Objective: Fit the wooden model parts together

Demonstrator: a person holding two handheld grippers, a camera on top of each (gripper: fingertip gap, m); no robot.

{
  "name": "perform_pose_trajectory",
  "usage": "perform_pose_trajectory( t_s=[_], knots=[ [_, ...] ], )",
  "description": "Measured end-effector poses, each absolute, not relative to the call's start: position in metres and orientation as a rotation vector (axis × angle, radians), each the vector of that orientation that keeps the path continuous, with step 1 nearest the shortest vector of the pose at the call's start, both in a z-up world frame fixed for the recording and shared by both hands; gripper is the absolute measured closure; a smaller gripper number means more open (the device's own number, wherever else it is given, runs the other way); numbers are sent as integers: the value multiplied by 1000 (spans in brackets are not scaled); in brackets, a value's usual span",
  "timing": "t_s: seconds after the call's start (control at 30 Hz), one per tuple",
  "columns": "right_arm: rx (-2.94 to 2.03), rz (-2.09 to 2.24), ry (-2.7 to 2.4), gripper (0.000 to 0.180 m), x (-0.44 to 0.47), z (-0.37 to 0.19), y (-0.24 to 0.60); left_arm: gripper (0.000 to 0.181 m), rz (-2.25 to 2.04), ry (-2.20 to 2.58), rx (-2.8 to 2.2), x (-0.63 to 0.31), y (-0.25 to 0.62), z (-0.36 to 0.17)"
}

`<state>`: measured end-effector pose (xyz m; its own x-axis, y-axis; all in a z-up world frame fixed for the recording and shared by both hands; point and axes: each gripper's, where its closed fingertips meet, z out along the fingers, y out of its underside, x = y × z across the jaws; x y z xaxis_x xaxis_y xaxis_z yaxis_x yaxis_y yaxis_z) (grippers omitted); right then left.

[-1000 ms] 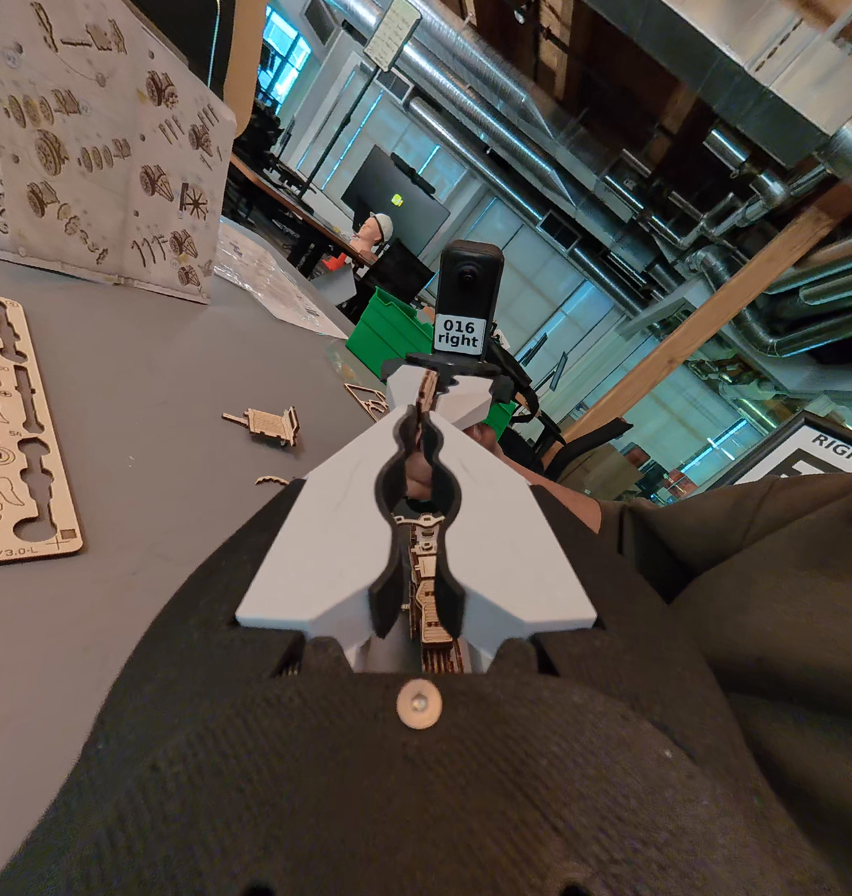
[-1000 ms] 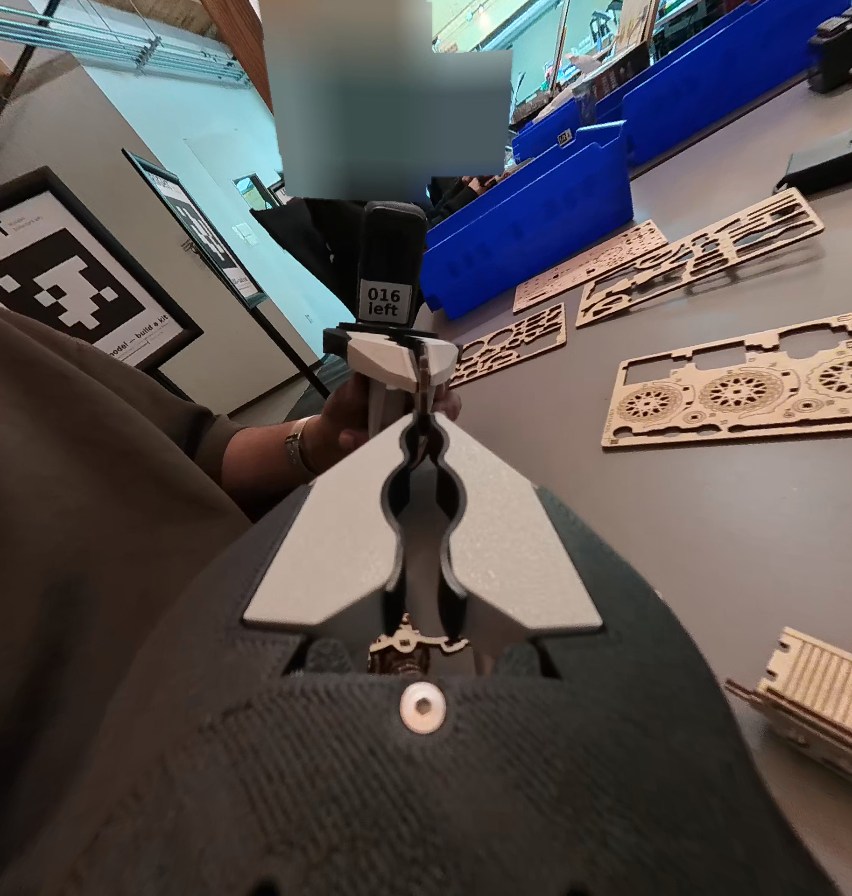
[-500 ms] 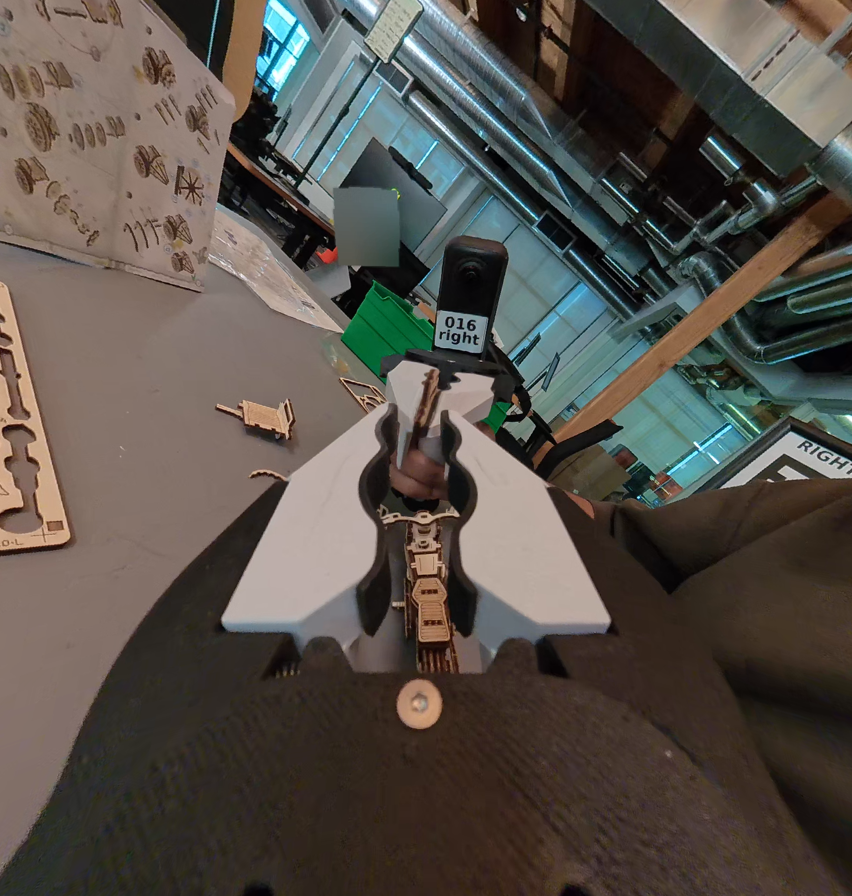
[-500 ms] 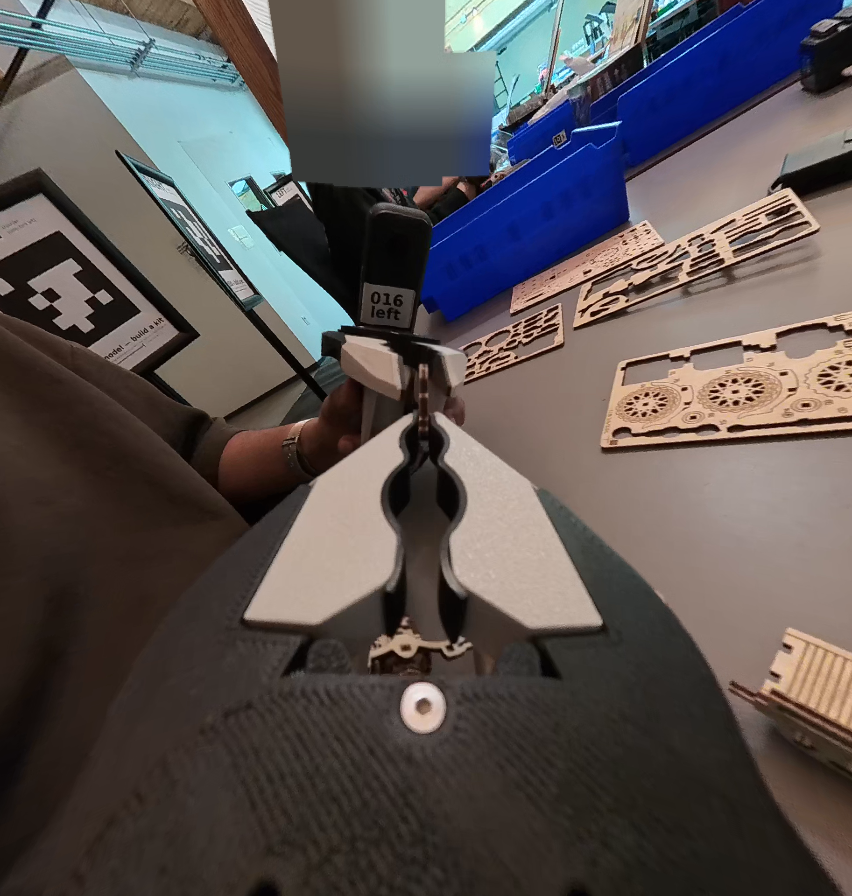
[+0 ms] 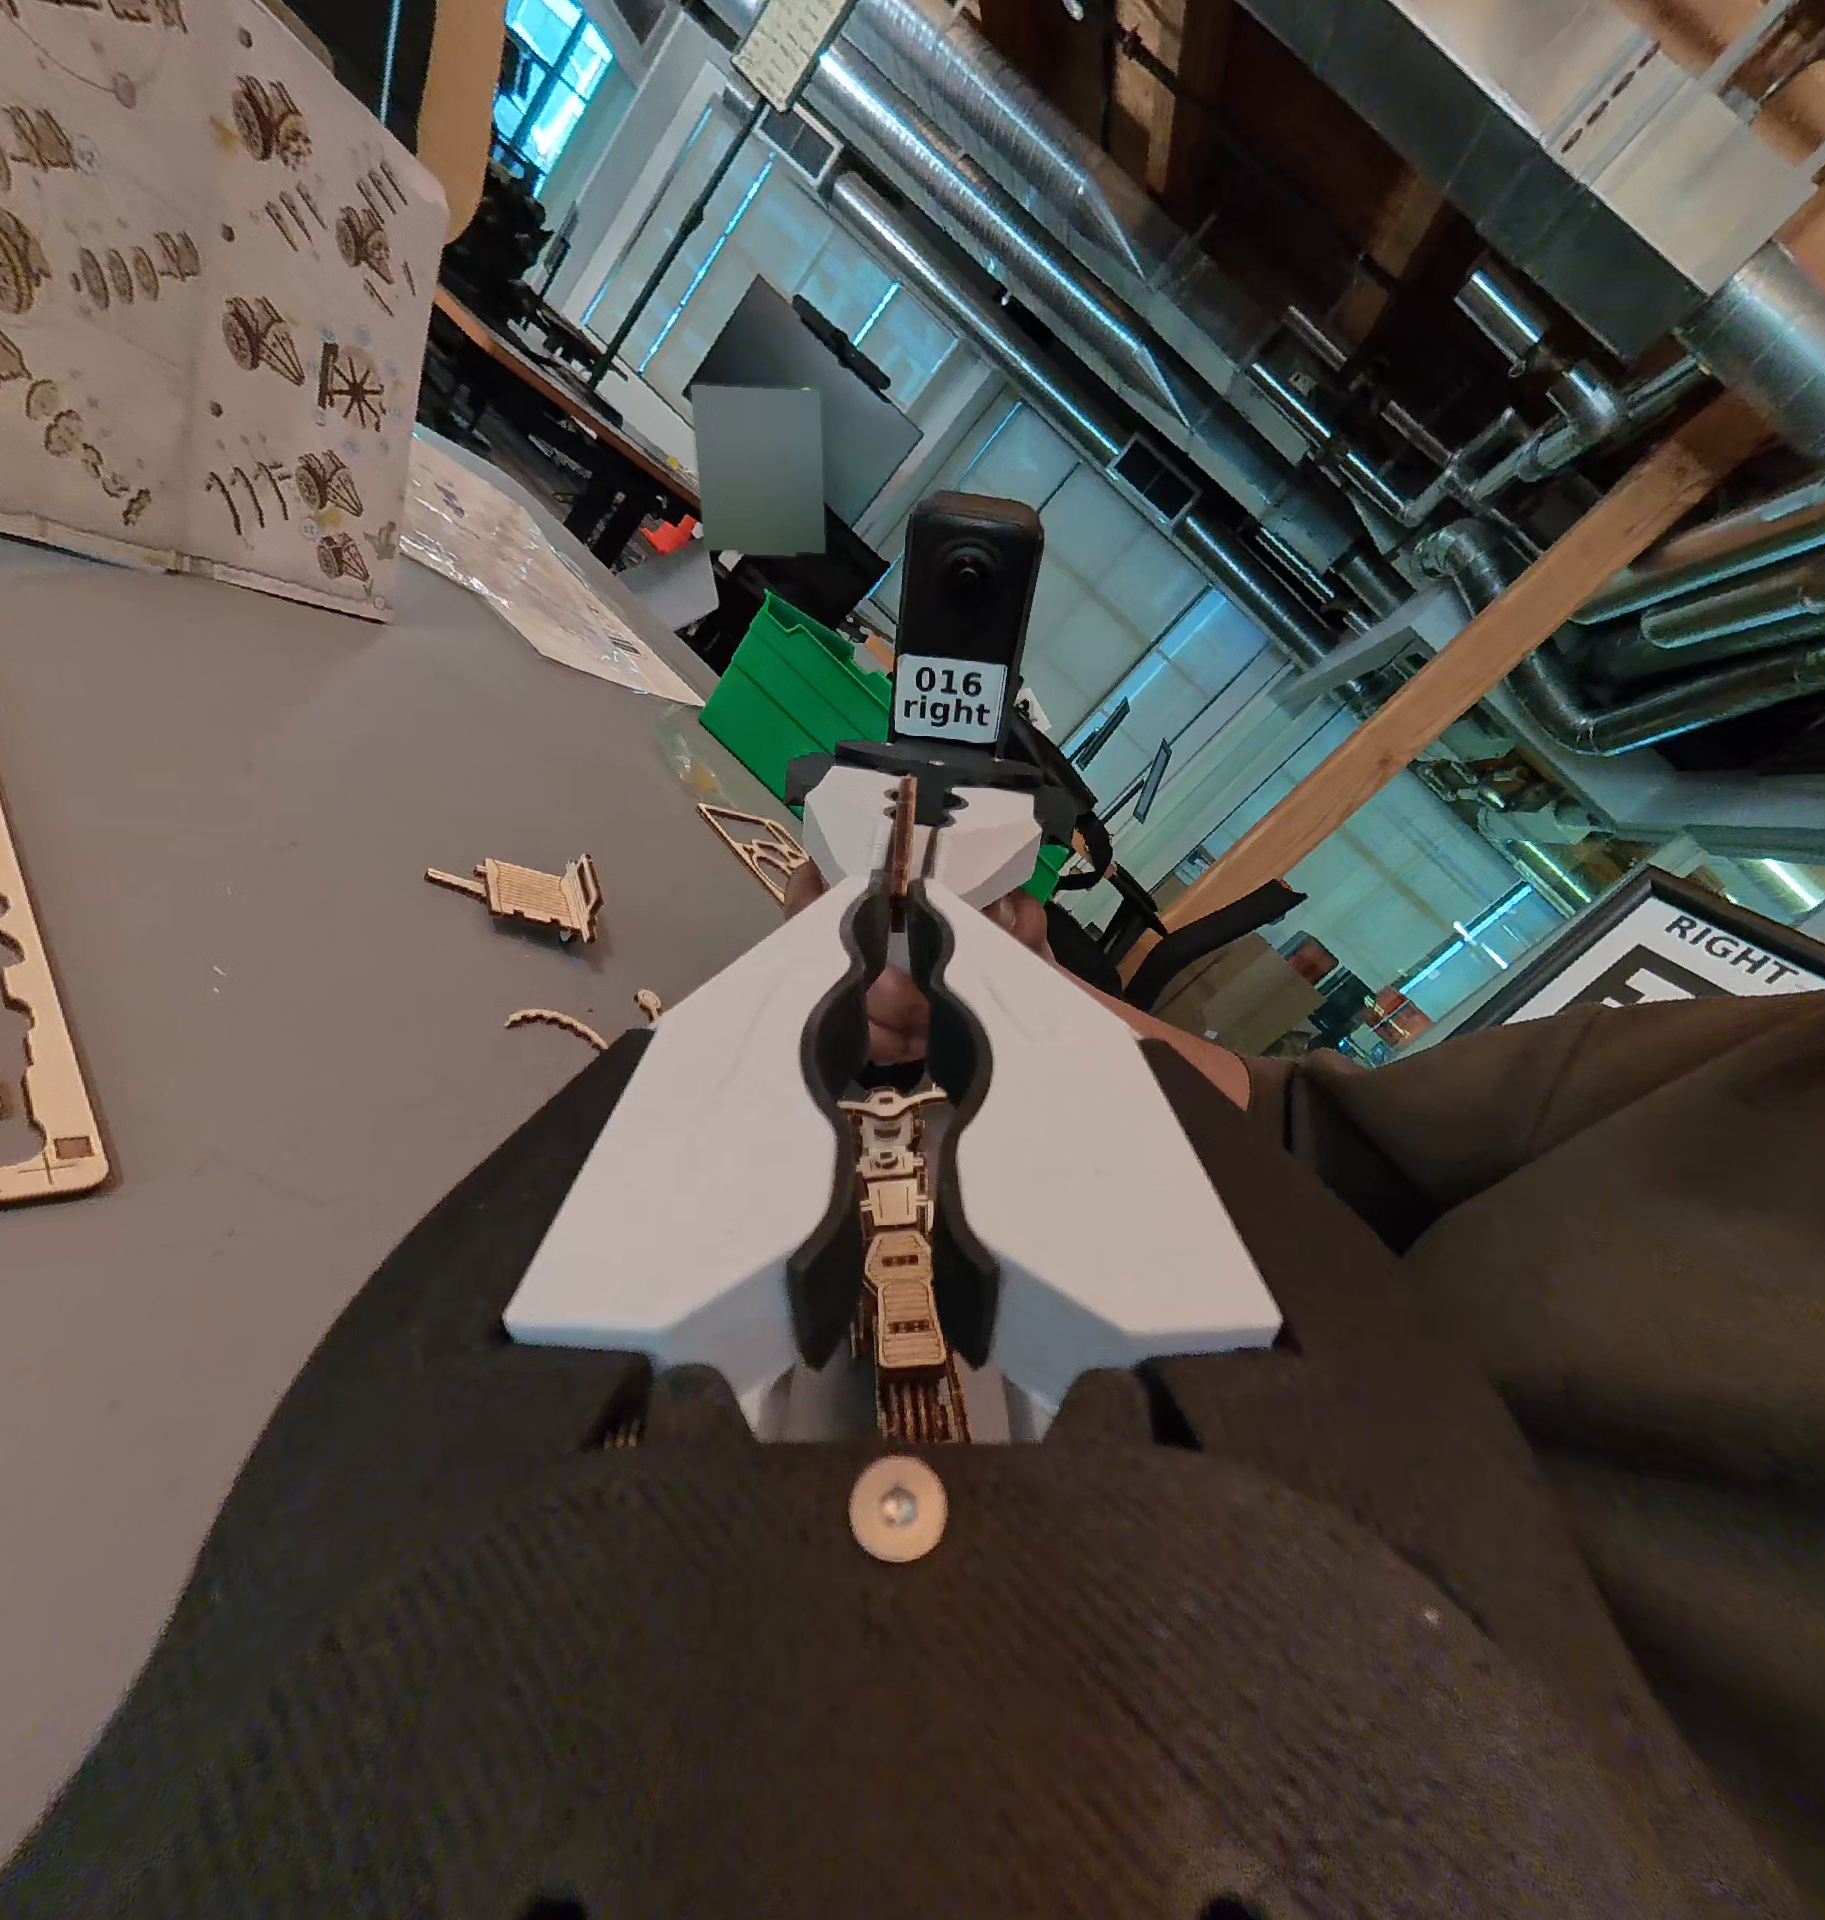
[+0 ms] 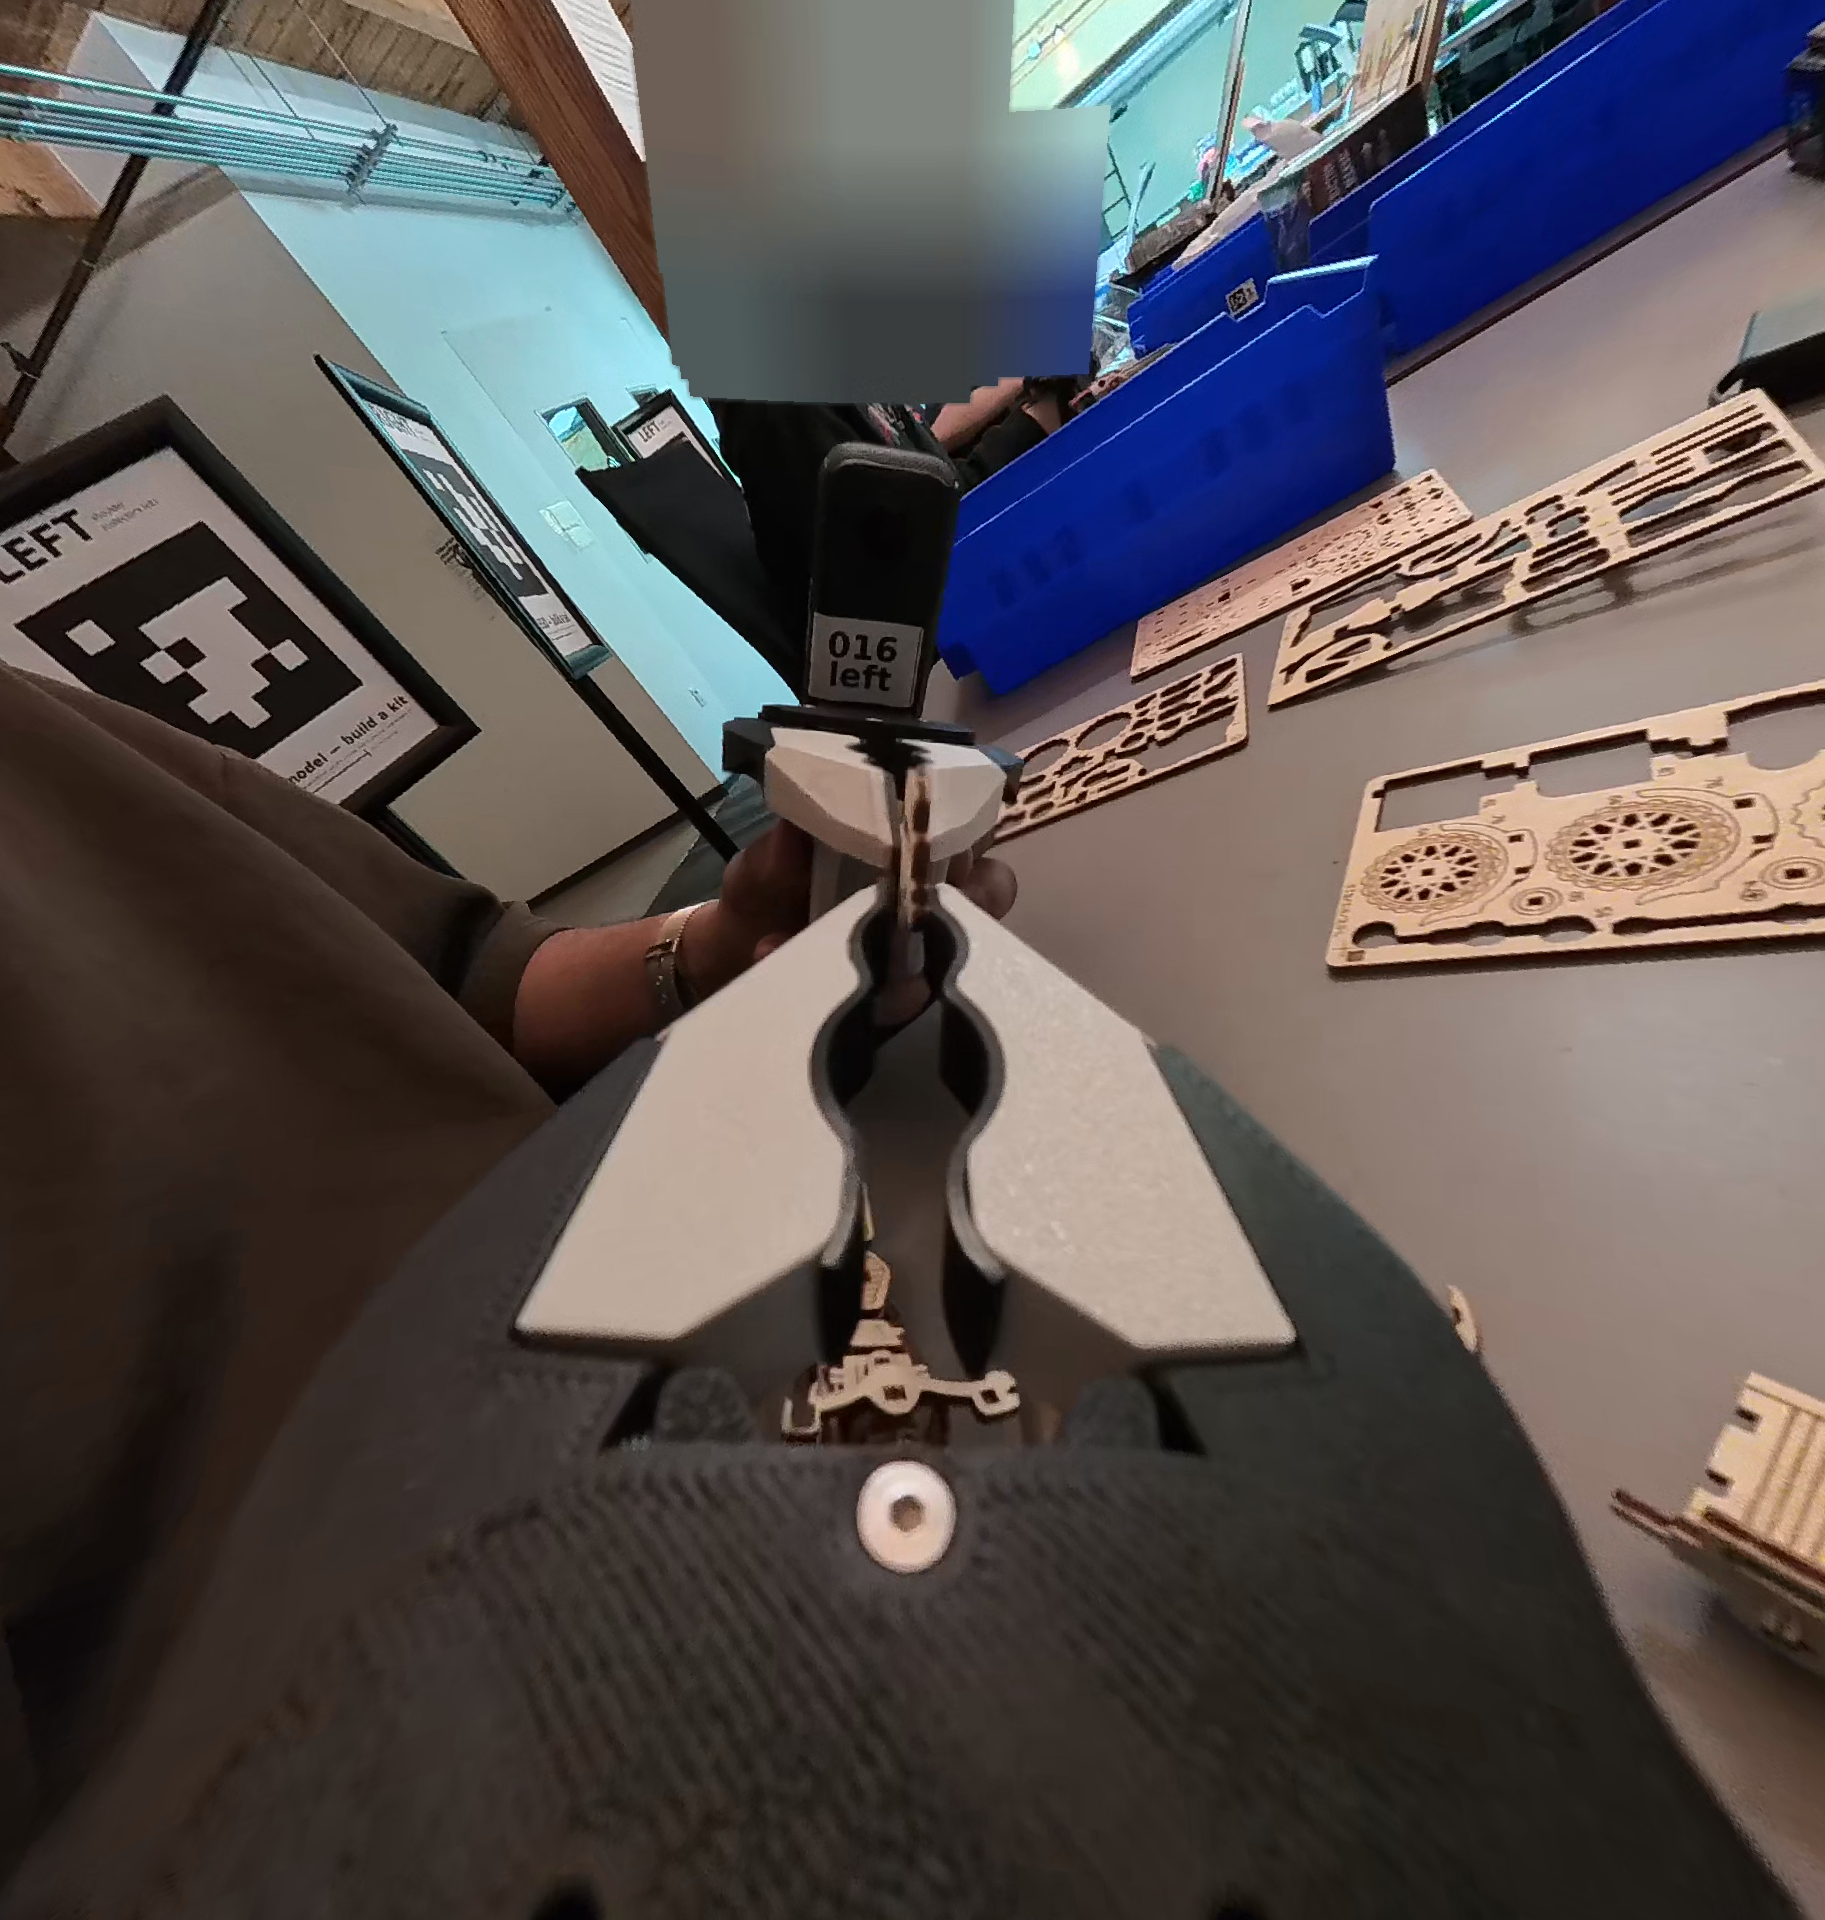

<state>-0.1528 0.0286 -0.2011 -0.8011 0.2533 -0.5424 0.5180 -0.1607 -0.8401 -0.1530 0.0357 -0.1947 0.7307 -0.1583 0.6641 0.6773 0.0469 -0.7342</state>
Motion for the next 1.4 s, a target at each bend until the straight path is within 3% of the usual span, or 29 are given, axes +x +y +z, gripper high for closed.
perform_pose_trajectory(
  t_s=[1.4],
  knots=[
    [936,-2147,1800,172,-161,-187,49,180,-697,-500,-1357,-159,32,-194]
  ],
)
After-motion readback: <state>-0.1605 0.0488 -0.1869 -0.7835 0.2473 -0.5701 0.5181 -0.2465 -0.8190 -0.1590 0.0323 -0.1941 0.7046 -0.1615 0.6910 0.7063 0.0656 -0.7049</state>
